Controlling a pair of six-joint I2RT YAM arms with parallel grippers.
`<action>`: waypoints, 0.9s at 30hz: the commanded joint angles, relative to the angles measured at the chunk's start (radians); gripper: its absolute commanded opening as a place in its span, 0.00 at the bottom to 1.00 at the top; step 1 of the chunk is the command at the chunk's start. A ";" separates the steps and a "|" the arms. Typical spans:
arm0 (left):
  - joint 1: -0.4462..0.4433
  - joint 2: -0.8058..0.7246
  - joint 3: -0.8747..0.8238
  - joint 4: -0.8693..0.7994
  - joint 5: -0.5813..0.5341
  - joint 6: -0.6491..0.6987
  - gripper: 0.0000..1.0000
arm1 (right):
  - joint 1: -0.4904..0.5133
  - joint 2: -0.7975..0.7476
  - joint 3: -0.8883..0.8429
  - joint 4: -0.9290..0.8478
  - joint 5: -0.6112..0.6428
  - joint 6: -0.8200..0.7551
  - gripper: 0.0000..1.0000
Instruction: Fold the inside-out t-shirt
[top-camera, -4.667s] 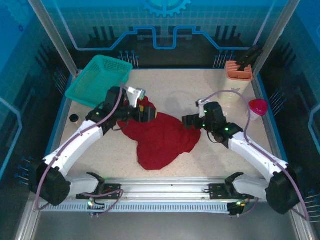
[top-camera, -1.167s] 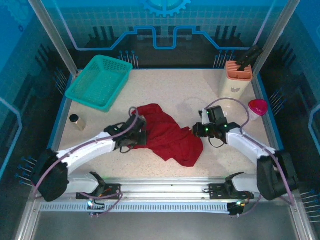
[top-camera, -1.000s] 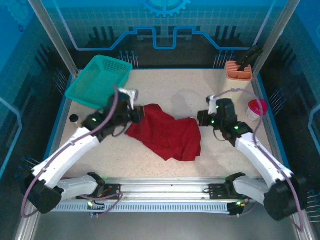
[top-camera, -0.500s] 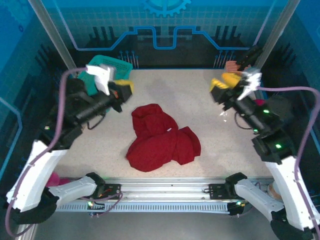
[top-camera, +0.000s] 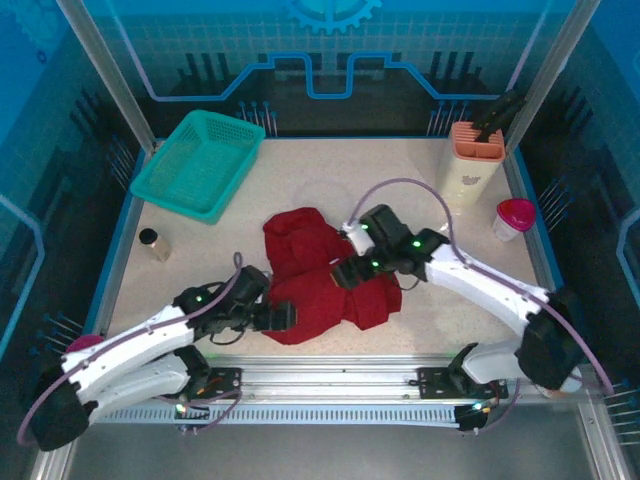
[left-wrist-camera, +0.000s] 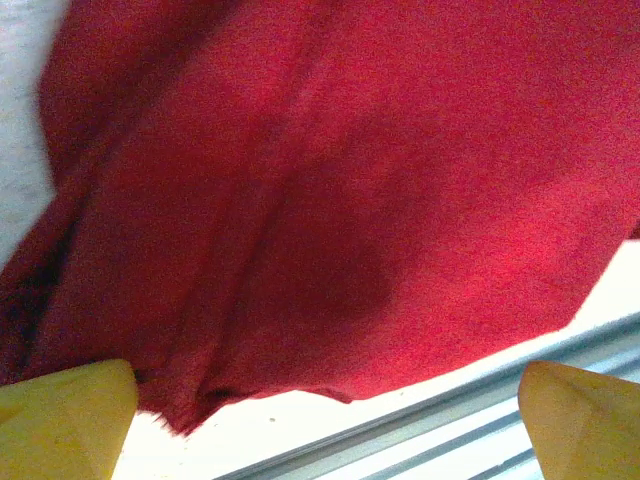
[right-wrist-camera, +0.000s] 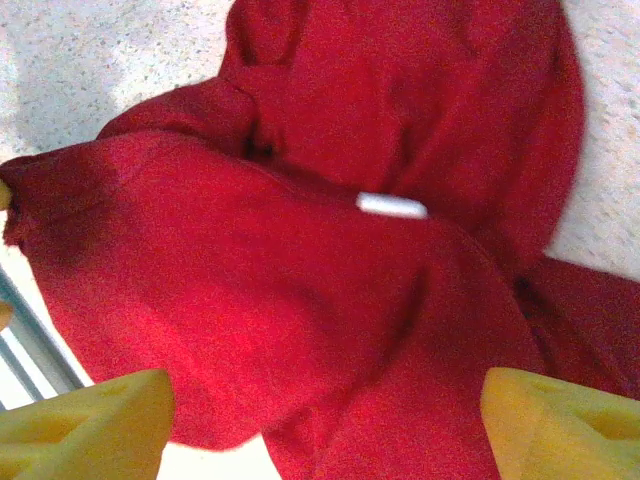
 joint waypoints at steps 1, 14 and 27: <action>0.004 -0.045 -0.068 -0.013 -0.104 -0.190 0.99 | -0.008 0.088 0.033 -0.078 0.235 0.059 0.87; 0.027 0.205 -0.026 0.223 -0.118 0.000 0.15 | -0.282 0.156 -0.239 0.191 -0.332 0.178 0.14; 0.130 0.041 0.756 0.031 -0.170 0.619 0.00 | -0.487 -0.400 -0.031 0.355 -0.080 0.254 0.00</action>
